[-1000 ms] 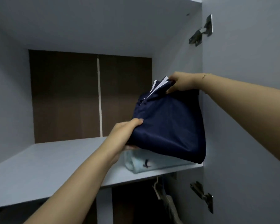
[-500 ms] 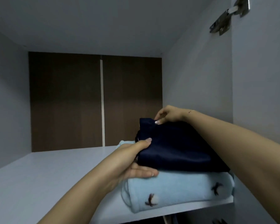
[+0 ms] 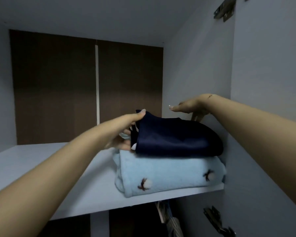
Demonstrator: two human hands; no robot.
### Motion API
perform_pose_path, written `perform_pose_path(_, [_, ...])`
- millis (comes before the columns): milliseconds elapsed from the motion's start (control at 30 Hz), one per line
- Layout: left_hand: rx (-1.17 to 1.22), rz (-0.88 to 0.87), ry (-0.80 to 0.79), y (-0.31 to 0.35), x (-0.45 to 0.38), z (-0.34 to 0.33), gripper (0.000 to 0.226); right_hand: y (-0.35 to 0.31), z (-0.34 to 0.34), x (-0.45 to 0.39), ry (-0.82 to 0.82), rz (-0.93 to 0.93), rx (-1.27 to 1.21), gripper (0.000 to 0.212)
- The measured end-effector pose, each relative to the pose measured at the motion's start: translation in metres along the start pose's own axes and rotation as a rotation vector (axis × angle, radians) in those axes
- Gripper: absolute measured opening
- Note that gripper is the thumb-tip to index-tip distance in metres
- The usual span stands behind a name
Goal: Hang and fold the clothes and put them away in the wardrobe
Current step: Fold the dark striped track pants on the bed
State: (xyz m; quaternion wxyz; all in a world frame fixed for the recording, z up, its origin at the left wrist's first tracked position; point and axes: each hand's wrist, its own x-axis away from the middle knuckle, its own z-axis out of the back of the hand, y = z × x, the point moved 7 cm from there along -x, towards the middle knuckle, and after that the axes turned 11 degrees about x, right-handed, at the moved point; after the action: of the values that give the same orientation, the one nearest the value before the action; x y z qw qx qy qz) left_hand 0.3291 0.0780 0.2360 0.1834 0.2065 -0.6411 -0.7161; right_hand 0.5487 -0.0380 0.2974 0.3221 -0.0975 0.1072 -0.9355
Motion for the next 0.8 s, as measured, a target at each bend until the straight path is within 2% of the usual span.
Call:
perform_pose_path(67, [-0.013, 0.049, -0.012, 0.002, -0.016, -0.004, 0.062, 0.009, -0.014, 0.014, -0.115, -0.057, -0.096, 0.084])
perform_pose_path(133, [-0.005, 0.072, -0.001, -0.002, -0.029, -0.01, 0.05, 0.01, -0.035, 0.026, -0.237, -0.041, -0.117, 0.068])
perform_pose_path(167, [0.036, 0.066, 0.005, -0.005, -0.034, -0.012, 0.039, 0.01, -0.041, 0.029, -0.231, -0.01, -0.097, 0.061])
perform_pose_path(267, [0.263, -0.013, 0.077, -0.006, -0.041, -0.01, 0.006, 0.003, -0.037, 0.029, -0.032, 0.128, -0.213, 0.052])
perform_pose_path(367, [0.445, -0.114, 0.192, -0.003, -0.044, 0.004, 0.015, -0.005, -0.014, 0.028, 0.209, 0.243, -0.354, 0.052])
perform_pose_path(433, [0.506, -0.1, 0.201, -0.012, -0.043, 0.008, 0.016, -0.015, -0.008, 0.027, 0.325, 0.287, -0.273, 0.053])
perform_pose_path(467, [0.505, -0.075, 0.204, -0.02, -0.042, 0.009, 0.017, -0.019, -0.012, 0.026, 0.328, 0.293, -0.185, 0.054])
perform_pose_path(567, [0.459, -0.033, 0.186, -0.033, -0.035, 0.01, 0.017, -0.023, -0.042, 0.018, 0.219, 0.244, 0.181, 0.053])
perform_pose_path(600, [0.417, -0.043, 0.188, -0.03, -0.033, 0.011, 0.022, -0.022, -0.046, 0.019, 0.216, 0.239, 0.264, 0.052])
perform_pose_path(633, [0.327, -0.074, 0.218, -0.023, -0.033, 0.015, 0.037, -0.023, -0.044, 0.023, 0.245, 0.257, 0.301, 0.05])
perform_pose_path(700, [-0.063, -0.201, 0.325, 0.002, -0.032, 0.024, 0.065, -0.029, -0.027, 0.04, 0.351, 0.34, 0.232, 0.046])
perform_pose_path(767, [-0.501, -0.389, 0.341, 0.035, -0.027, 0.011, 0.066, -0.036, -0.011, 0.053, 0.389, 0.411, 0.098, 0.045])
perform_pose_path(800, [-0.689, -0.46, 0.329, 0.045, -0.029, 0.0, 0.063, -0.038, -0.012, 0.053, 0.346, 0.423, 0.081, 0.046])
